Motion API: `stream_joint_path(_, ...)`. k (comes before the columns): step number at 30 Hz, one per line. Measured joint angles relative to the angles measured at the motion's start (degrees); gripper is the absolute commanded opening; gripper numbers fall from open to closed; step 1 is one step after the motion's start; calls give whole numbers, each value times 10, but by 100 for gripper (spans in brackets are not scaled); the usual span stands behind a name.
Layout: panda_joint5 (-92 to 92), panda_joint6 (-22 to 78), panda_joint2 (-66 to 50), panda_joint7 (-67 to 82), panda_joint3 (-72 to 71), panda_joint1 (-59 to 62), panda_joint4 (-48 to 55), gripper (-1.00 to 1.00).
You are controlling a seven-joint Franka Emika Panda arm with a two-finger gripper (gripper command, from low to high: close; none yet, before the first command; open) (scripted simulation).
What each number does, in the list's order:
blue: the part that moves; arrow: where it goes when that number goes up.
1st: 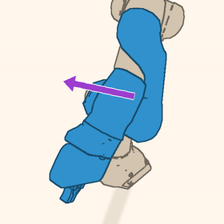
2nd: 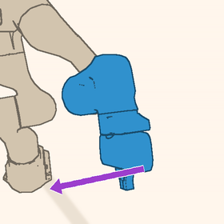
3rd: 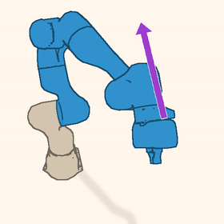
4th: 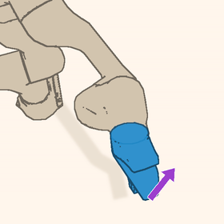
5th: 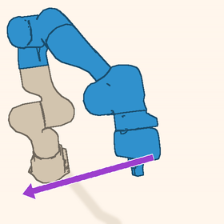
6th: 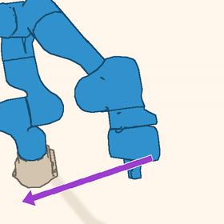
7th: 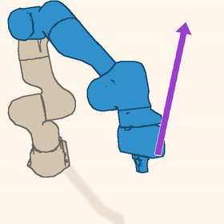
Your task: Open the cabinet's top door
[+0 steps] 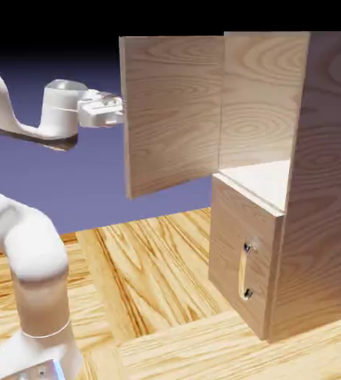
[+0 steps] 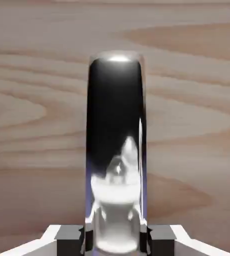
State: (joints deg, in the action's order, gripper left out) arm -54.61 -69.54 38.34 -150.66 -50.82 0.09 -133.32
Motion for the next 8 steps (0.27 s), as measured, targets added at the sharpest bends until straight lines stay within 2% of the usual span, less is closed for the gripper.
stream_joint_path(7, 29, 131, -92, -36, -145, 140, 124, -100)
stream_joint_path(8, 32, 145, -101, -40, -165, 160, 138, 100)
